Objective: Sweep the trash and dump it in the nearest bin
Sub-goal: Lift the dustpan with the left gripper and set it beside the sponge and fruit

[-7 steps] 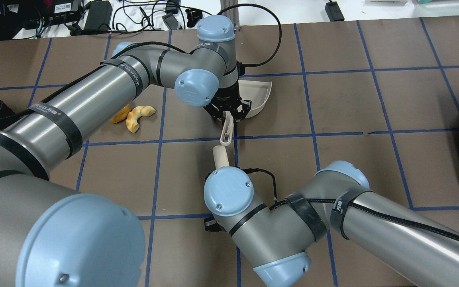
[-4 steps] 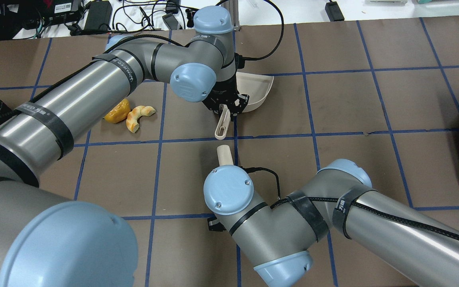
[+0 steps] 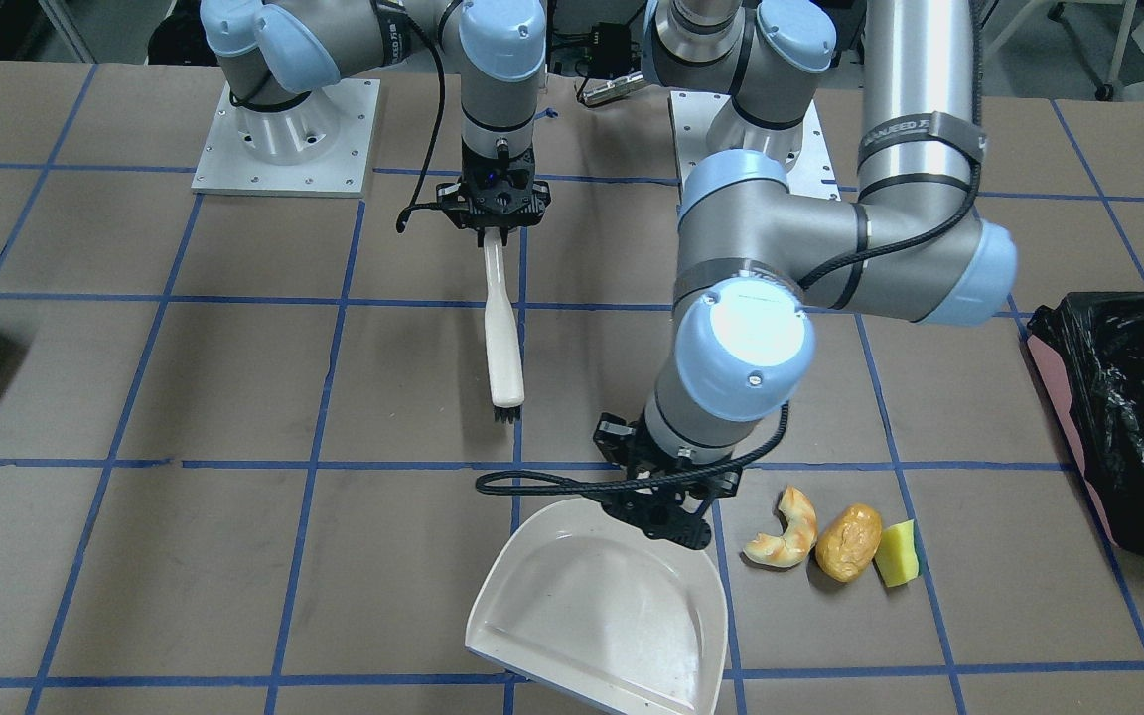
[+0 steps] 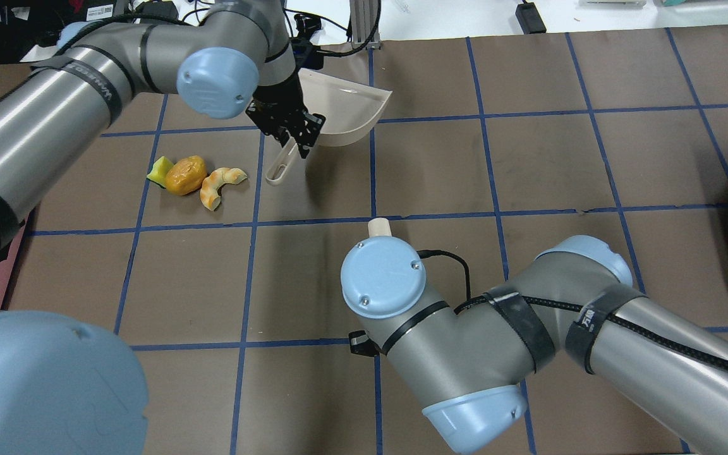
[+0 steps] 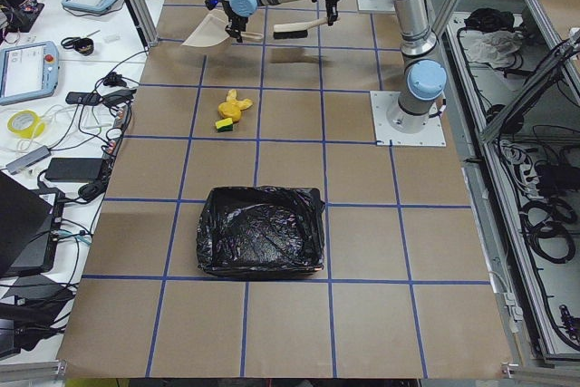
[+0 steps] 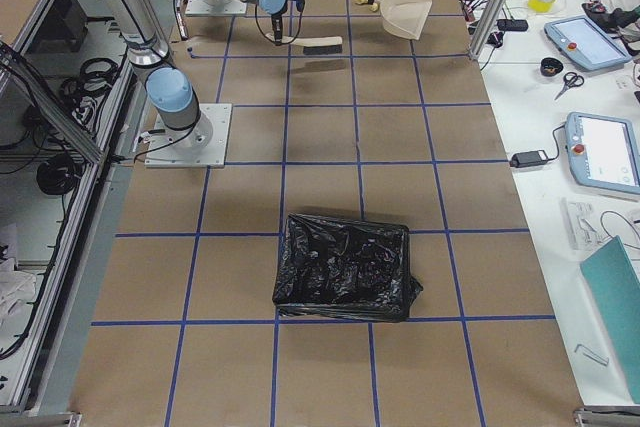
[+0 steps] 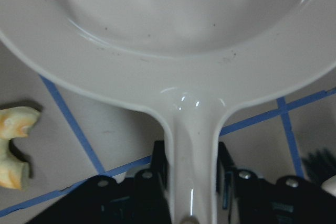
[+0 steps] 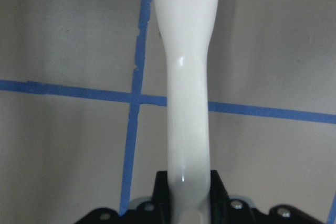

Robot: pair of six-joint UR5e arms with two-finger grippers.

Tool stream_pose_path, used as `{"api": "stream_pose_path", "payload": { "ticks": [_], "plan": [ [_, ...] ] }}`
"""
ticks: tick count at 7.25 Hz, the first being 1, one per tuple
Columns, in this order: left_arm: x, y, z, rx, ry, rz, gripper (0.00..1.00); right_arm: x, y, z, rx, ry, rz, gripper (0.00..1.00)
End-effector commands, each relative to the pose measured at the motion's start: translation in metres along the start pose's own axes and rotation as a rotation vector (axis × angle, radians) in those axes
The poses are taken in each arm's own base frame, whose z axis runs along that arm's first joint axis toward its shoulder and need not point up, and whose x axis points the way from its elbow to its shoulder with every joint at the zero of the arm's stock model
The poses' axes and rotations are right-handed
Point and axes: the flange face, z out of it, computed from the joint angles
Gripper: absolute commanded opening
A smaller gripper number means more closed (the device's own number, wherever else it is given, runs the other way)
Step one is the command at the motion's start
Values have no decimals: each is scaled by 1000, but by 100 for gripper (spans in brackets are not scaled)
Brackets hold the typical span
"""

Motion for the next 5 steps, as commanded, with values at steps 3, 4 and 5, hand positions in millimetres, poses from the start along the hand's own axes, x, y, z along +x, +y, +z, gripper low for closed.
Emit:
{"api": "stream_pose_path", "payload": {
  "ticks": [3, 4, 5],
  "plan": [
    [-143, 74, -55, -75, -2, 261, 0, 34, -89, -49, -82, -27, 59, 0],
    [-185, 92, -59, -100, -24, 344, 0, 22, -116, -54, -106, -20, 52, 0],
    [-221, 110, -62, -108, -23, 421, 0, 7, -137, -51, -106, -40, 44, 0]
  ]
}}
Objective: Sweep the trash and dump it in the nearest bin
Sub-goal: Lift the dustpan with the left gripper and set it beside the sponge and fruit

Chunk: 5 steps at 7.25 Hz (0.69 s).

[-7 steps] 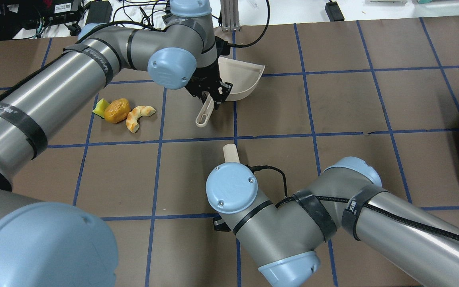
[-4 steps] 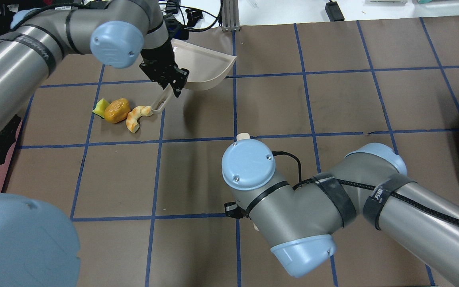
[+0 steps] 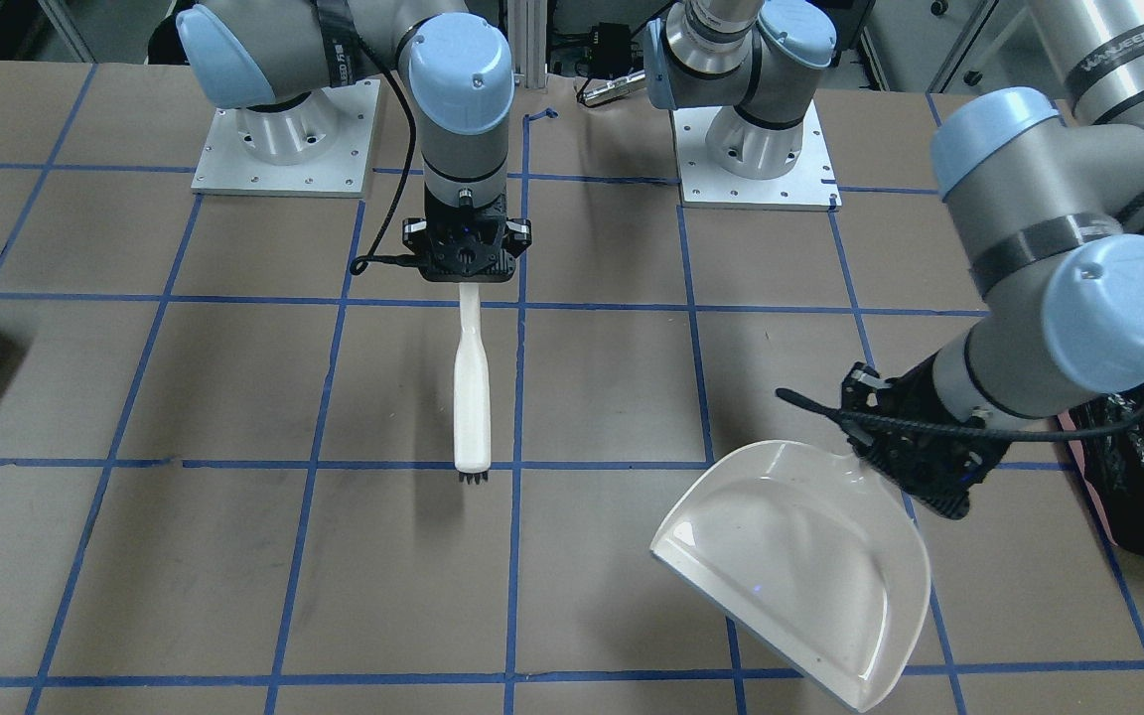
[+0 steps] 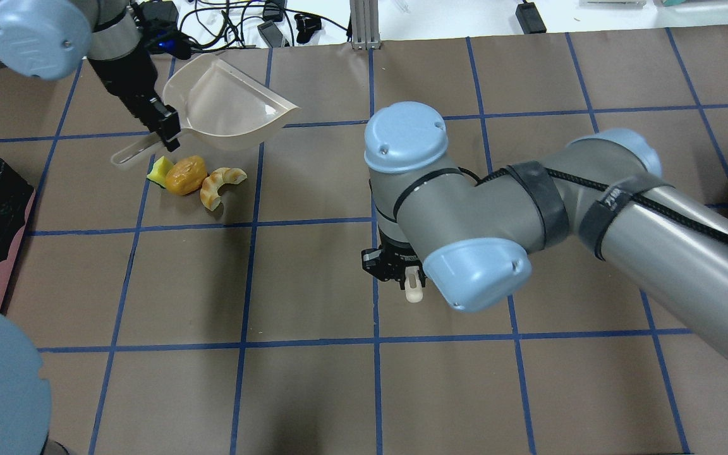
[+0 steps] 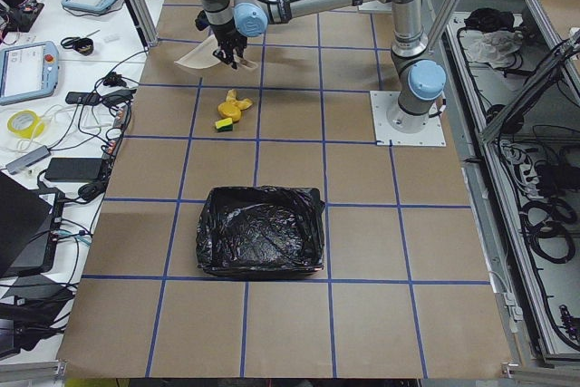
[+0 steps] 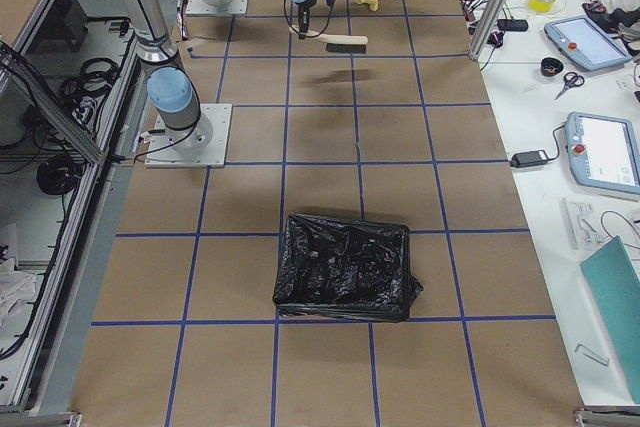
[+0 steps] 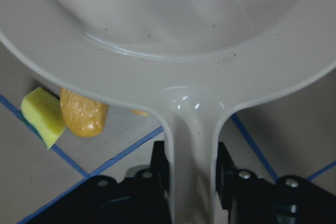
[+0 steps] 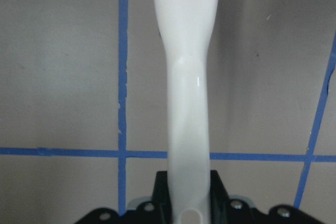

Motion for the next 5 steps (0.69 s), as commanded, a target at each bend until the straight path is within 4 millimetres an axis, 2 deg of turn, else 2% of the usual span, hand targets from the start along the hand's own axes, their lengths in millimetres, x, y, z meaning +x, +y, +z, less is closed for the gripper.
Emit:
{"api": "stream_pose_path", "payload": {
  "ticks": [1, 2, 3, 5],
  "plan": [
    [-64, 69, -3, -53, -27, 201, 0, -26, -46, -4, -8, -17, -10, 0],
    [-88, 97, 0, -98, -38, 303, 0, -36, -57, -9, 4, -20, -30, 0],
    [-119, 121, 6, -90, -64, 384, 0, -57, -53, -9, 21, -53, -61, 0],
    [-171, 157, 25, -147, -136, 574, 0, -75, -68, 4, 60, -119, 219, 0]
  ]
}}
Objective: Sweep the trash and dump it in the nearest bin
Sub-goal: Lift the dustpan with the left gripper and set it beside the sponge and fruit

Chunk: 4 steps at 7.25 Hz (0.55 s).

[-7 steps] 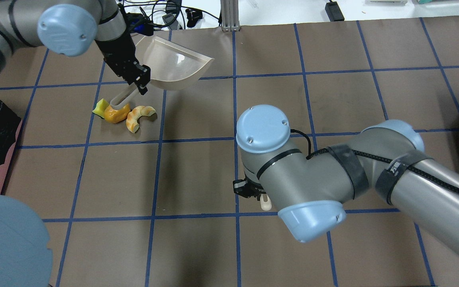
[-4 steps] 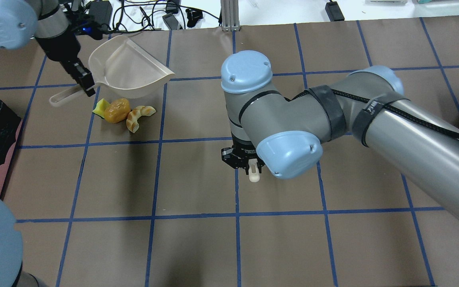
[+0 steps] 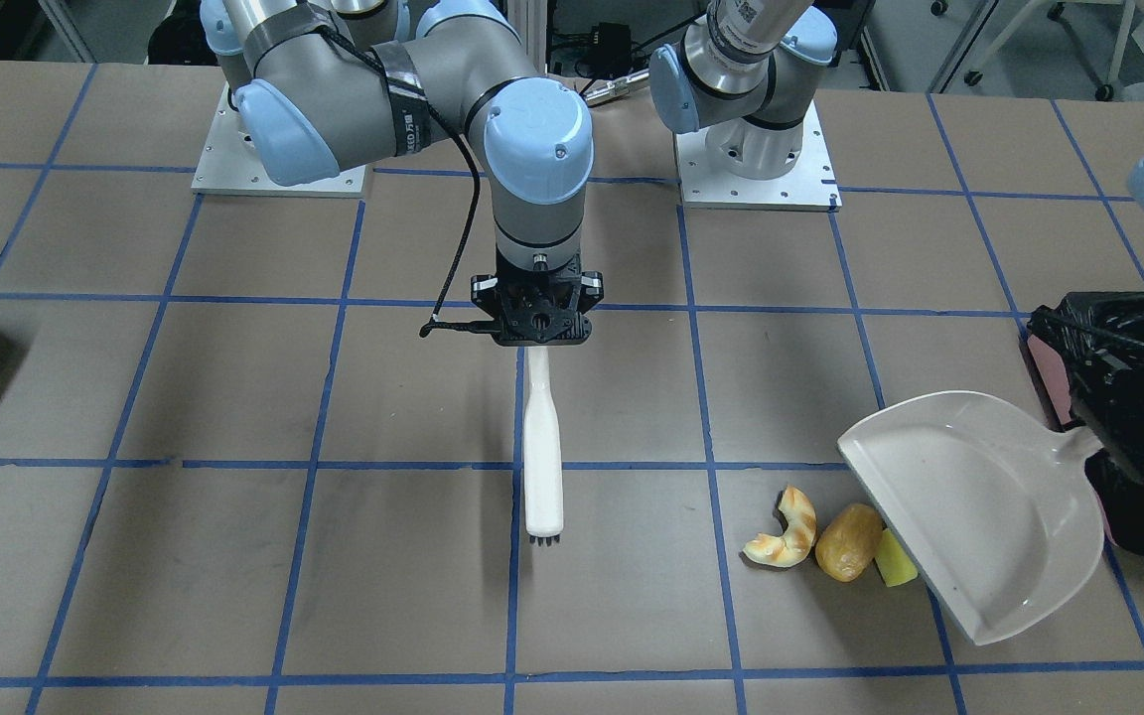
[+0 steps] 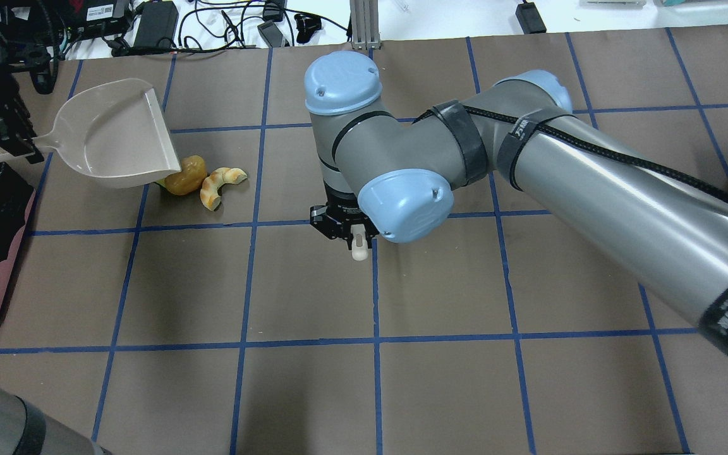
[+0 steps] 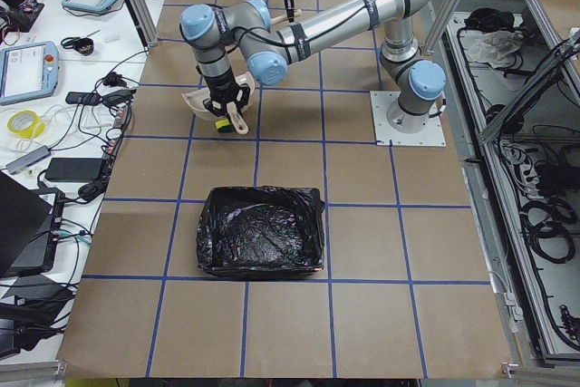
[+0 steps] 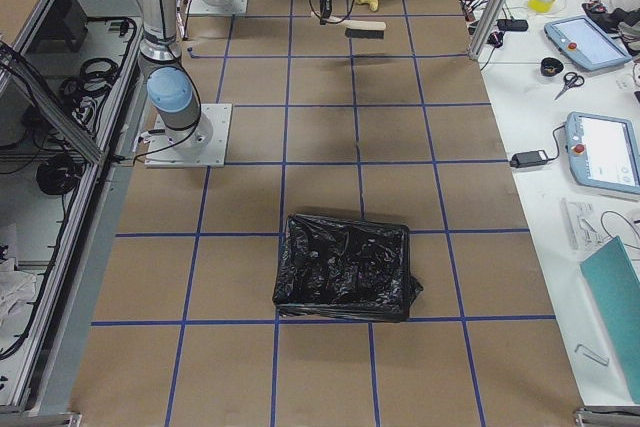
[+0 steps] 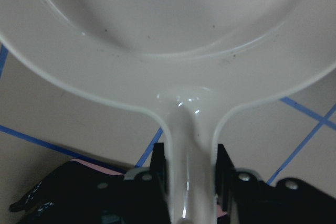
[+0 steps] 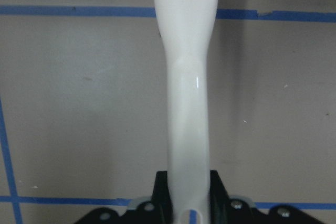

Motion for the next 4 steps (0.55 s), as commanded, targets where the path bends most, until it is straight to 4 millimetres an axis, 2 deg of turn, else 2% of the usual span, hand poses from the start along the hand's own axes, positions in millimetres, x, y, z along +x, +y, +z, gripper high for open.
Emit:
{"api": "stream_pose_path", "payload": {
  "ticks": [1, 3, 4],
  "plan": [
    [-29, 43, 31, -94, -51, 202, 0, -27, -8, 19, 26, -70, 267, 0],
    [-49, 50, 59, -187, -49, 300, 0, -62, -12, 28, 51, -93, 381, 0],
    [-54, 47, 74, -183, -30, 307, 0, -89, -12, 33, 56, -98, 423, 0]
  ]
}}
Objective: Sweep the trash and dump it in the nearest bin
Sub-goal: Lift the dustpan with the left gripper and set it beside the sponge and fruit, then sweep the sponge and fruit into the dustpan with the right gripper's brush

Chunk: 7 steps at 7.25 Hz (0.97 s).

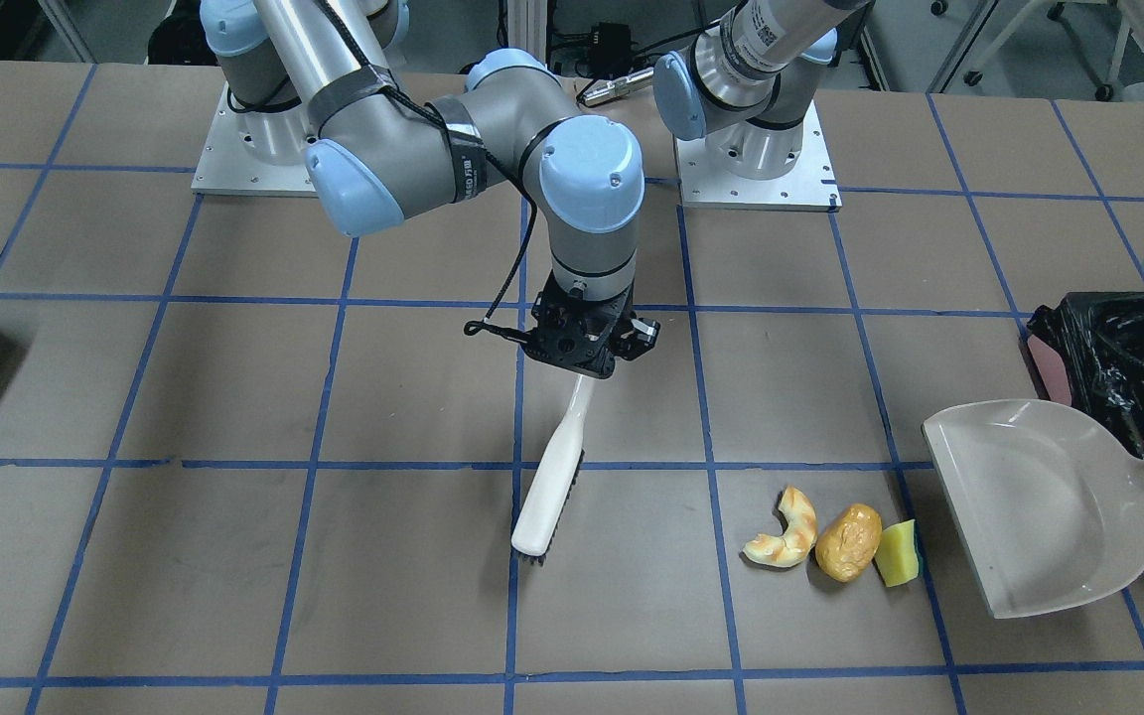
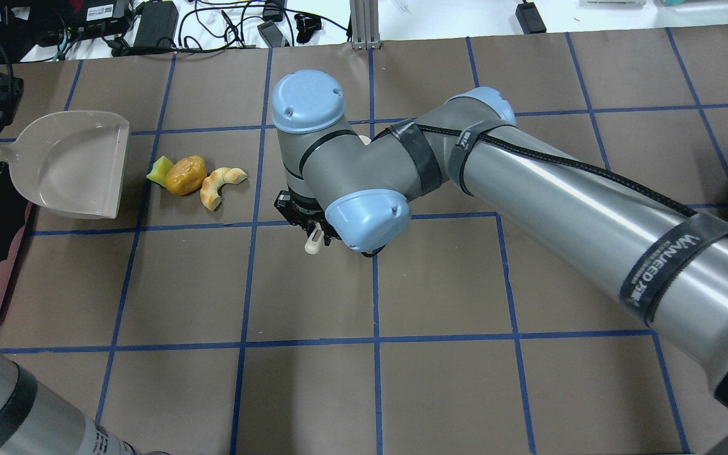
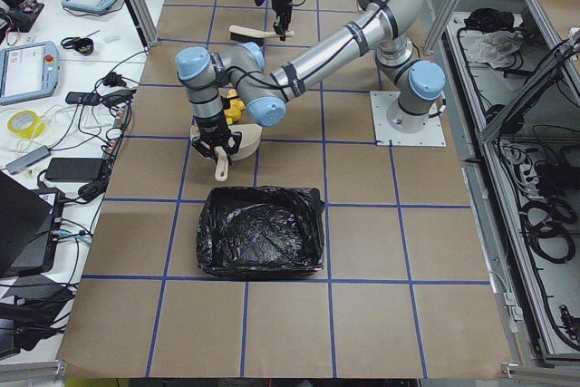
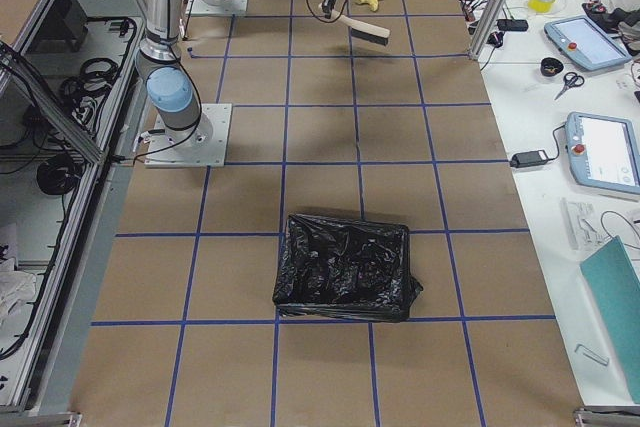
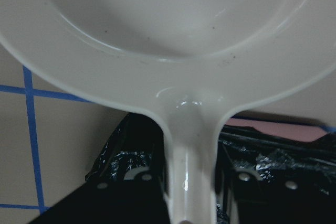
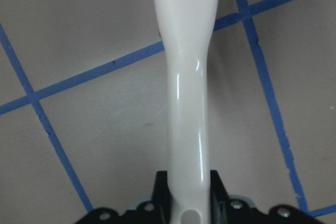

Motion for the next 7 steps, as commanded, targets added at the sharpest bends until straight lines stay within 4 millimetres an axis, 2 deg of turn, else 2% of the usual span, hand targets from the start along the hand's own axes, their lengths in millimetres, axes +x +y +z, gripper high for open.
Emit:
{"api": "stream_pose_path", "payload": {
  "ticks": [1, 3, 4, 6, 7],
  "plan": [
    [-10, -4, 30, -4, 31, 42, 0, -51, 17, 13, 15, -14, 68, 0],
    [-14, -9, 42, 0, 30, 74, 0, -88, 36, 44, 10, -3, 95, 0],
    [-18, -9, 46, -15, 3, 95, 0, -102, 45, 49, 9, -11, 114, 0],
    [-22, -14, 54, -10, 8, 98, 0, -119, 67, 50, 12, -21, 113, 0],
    [-24, -17, 57, -8, 5, 98, 0, -121, 69, 57, 8, -17, 120, 0]
  ]
}}
